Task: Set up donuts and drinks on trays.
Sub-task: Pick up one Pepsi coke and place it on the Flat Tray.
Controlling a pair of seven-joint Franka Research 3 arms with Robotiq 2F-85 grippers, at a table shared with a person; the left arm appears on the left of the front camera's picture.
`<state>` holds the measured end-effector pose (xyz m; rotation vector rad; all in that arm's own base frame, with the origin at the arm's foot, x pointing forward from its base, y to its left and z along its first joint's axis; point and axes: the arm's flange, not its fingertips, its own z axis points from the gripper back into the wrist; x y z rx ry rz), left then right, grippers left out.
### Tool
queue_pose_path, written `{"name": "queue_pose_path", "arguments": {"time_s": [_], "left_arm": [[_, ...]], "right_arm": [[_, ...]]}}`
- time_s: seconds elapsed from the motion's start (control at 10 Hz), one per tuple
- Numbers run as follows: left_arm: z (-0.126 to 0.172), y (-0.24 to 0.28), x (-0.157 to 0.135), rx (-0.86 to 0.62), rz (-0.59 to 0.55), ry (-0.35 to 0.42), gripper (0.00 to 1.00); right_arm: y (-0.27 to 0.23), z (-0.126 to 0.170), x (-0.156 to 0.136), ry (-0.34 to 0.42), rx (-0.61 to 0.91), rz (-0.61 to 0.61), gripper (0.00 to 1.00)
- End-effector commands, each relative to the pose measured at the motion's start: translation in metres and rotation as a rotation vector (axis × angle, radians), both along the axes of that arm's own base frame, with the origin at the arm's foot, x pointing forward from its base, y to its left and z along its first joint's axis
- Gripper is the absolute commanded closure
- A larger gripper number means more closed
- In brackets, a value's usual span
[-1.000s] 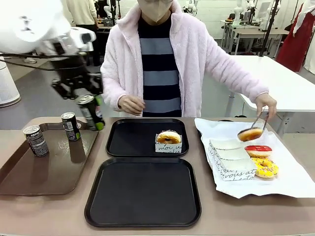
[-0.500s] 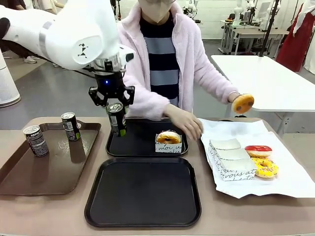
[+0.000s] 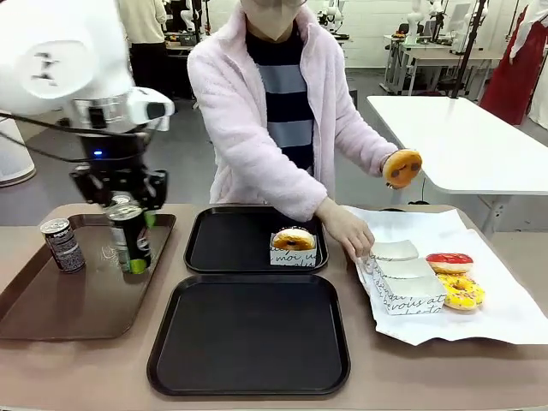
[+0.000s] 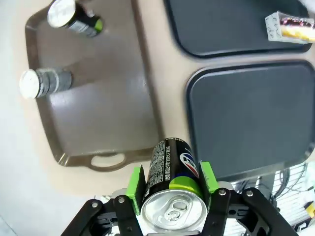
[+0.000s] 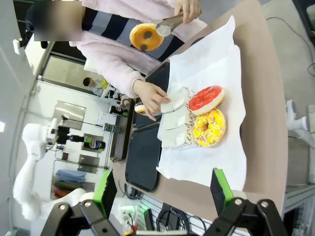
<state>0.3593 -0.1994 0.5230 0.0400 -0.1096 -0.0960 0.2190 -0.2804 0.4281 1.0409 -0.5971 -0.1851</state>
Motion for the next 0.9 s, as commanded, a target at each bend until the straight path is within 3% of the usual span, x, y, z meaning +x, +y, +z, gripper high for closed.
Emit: {"name": "queue_pose_path", "arguments": {"time_s": [0.0, 0.7, 0.8], "left_arm": [[-0.0024, 0.007, -0.0067, -0.028, 0.002, -0.011, 0.44], [-0.0023, 0.0099, -0.008, 0.006, 0.006, -0.003, 0.44], [-0.0012, 0.0031, -0.0024, -0.027, -0.021, -0.03, 0.44]], "right_arm": [[-0.0017, 0.0009, 0.0013, -0.03, 0.008, 0.001, 0.0], [-0.0017, 0.0009, 0.0013, -0.03, 0.008, 0.001, 0.0], [-0.0017, 0.0009, 0.0013, -0.03, 0.008, 0.001, 0.0]]}}
